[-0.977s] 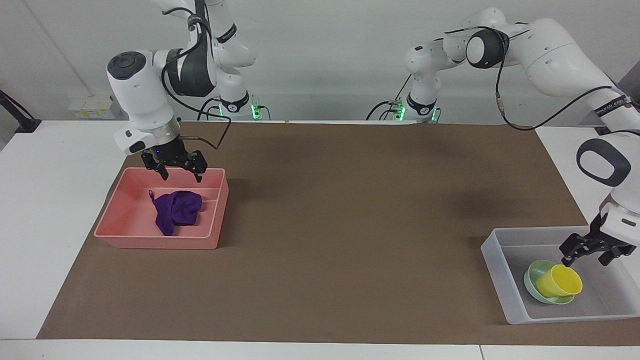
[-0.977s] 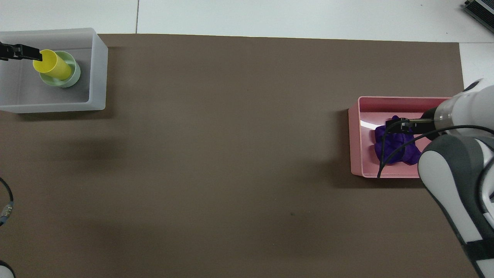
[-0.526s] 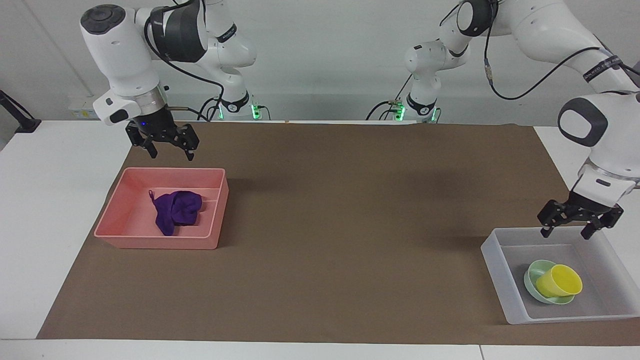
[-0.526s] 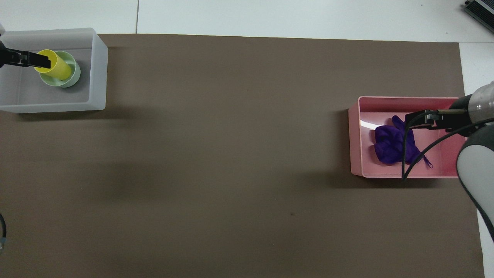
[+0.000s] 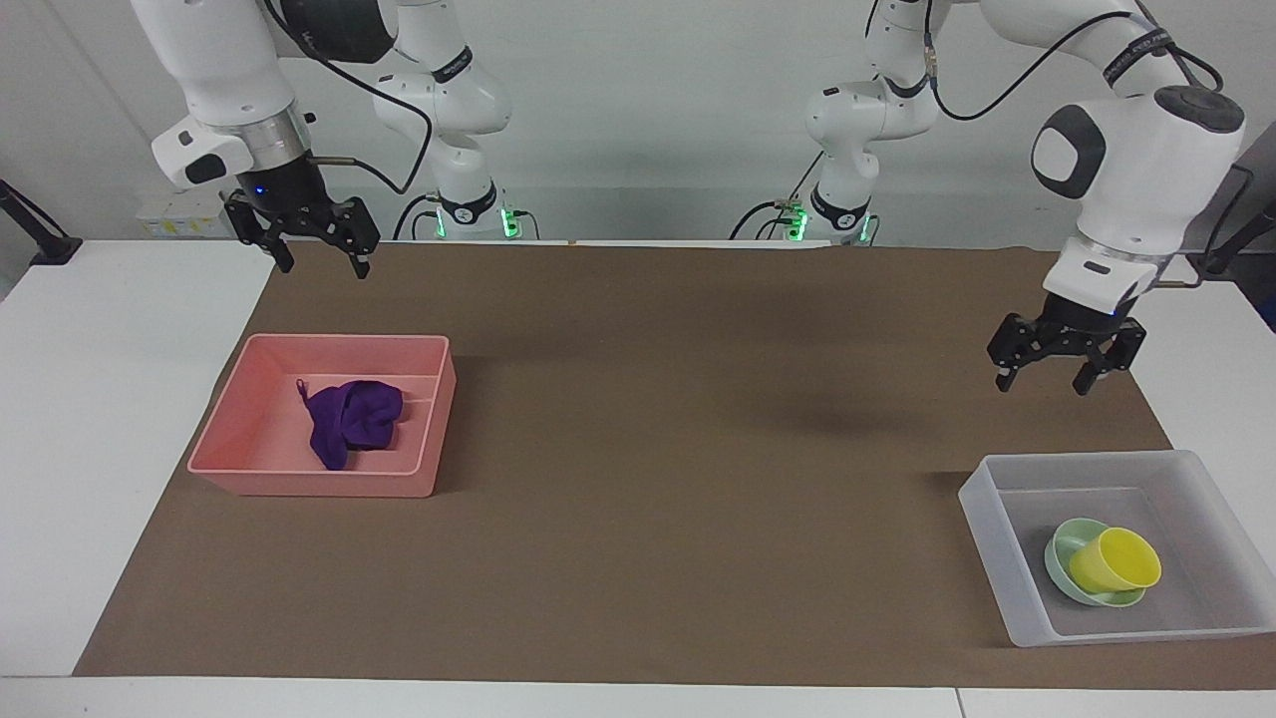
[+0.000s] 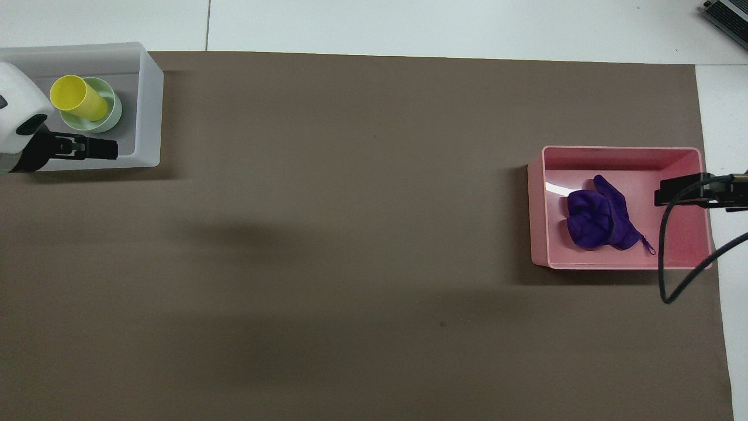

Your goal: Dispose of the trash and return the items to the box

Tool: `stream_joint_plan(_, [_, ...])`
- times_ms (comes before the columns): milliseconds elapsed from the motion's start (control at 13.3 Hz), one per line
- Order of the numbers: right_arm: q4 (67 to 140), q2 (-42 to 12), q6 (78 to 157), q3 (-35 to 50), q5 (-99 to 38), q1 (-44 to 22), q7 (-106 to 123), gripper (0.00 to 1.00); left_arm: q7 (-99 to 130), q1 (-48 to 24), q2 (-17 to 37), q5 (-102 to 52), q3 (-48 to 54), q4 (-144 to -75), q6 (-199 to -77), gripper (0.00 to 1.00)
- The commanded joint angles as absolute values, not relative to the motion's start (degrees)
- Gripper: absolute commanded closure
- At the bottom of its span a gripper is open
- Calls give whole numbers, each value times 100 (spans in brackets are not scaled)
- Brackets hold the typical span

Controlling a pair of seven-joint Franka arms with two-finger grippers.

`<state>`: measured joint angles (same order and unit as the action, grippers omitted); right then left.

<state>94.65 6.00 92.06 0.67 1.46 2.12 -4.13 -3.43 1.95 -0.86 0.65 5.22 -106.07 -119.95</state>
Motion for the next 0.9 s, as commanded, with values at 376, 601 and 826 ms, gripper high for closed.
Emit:
stream_joint_plan(376, [9247,431,8739,105,281,316,-246,0,-438,-158,-580,105,439,-10856,-10910,0])
stream_joint_plan(601, [9175,387,8718,97,290,282,-246,0,-501,-106,-396,105,448,-10102,-10137,0])
stream_joint_plan(826, [9386,466,8824,97,290,272,-246,0,-501,-79,-159,114,439,-9362,-9608,0])
